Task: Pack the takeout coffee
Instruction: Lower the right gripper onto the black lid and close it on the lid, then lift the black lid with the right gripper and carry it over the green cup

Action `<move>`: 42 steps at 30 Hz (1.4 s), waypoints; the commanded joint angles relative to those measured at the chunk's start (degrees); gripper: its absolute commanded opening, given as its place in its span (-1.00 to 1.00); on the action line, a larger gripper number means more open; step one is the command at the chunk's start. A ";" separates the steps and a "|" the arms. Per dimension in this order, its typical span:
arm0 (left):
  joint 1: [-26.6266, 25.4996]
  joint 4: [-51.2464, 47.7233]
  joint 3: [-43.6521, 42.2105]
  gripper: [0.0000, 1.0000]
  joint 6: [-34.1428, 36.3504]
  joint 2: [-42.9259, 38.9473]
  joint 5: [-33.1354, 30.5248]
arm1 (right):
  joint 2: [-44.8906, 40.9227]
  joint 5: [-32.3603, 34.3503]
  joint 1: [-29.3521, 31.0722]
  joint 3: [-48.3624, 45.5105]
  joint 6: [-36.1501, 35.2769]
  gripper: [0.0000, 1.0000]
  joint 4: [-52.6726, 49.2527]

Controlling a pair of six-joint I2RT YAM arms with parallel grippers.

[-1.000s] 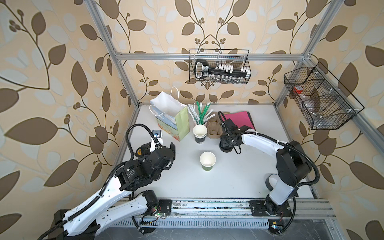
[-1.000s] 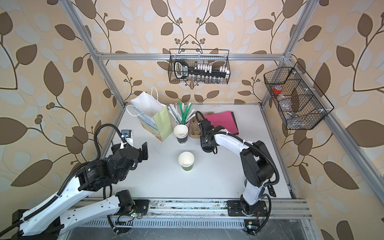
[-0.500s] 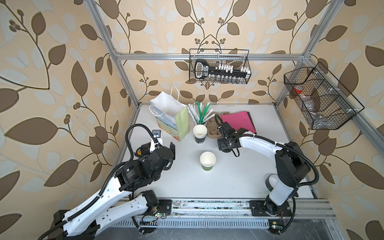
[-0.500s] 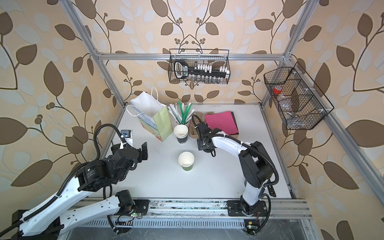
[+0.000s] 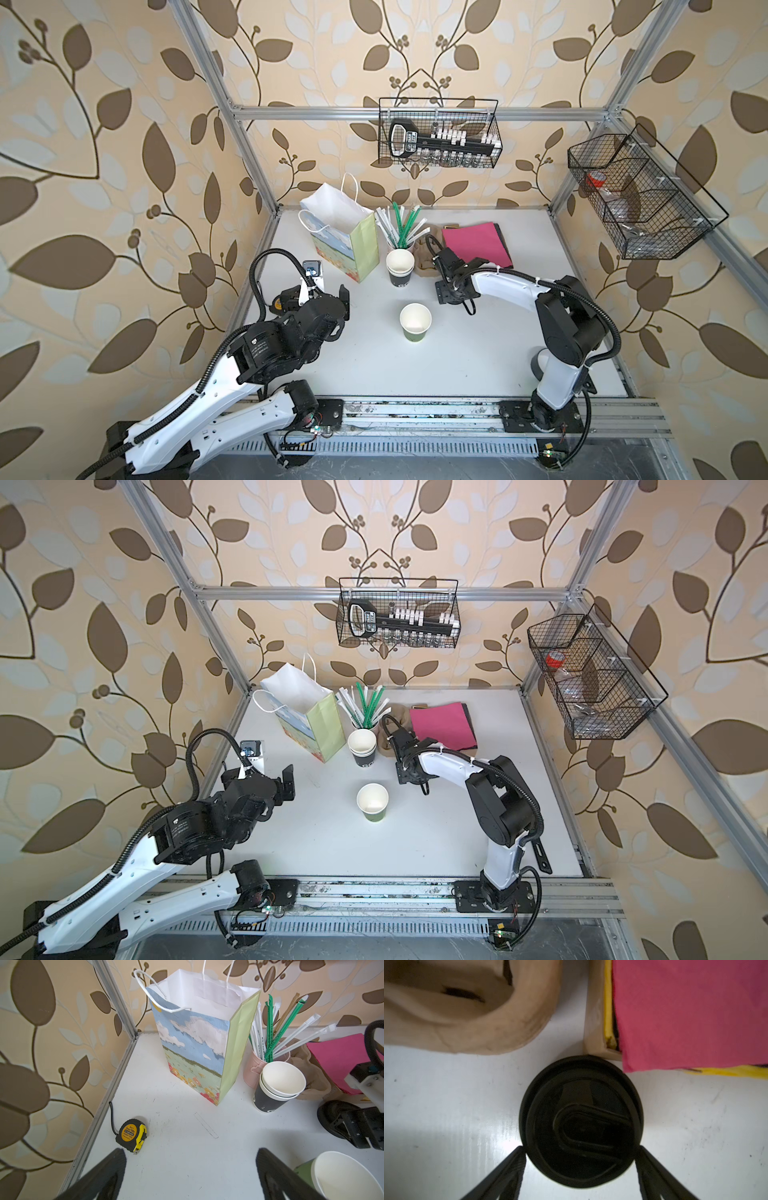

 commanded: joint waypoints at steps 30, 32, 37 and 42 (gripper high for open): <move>0.16 1.32 -0.53 0.98 0.48 -0.12 -2.05 | 3.11 1.77 0.34 4.94 -1.44 0.48 -0.38; 0.14 1.31 -0.53 0.98 0.54 -0.03 -2.05 | 2.57 1.46 0.34 4.73 -1.44 0.45 -0.35; 0.16 1.41 -0.53 0.98 0.52 -0.08 -2.05 | -0.42 0.91 0.53 3.77 -1.43 0.35 -0.12; 0.22 1.32 -0.49 0.98 0.61 -0.03 -1.96 | -1.22 0.16 0.06 3.37 -2.05 0.33 -0.31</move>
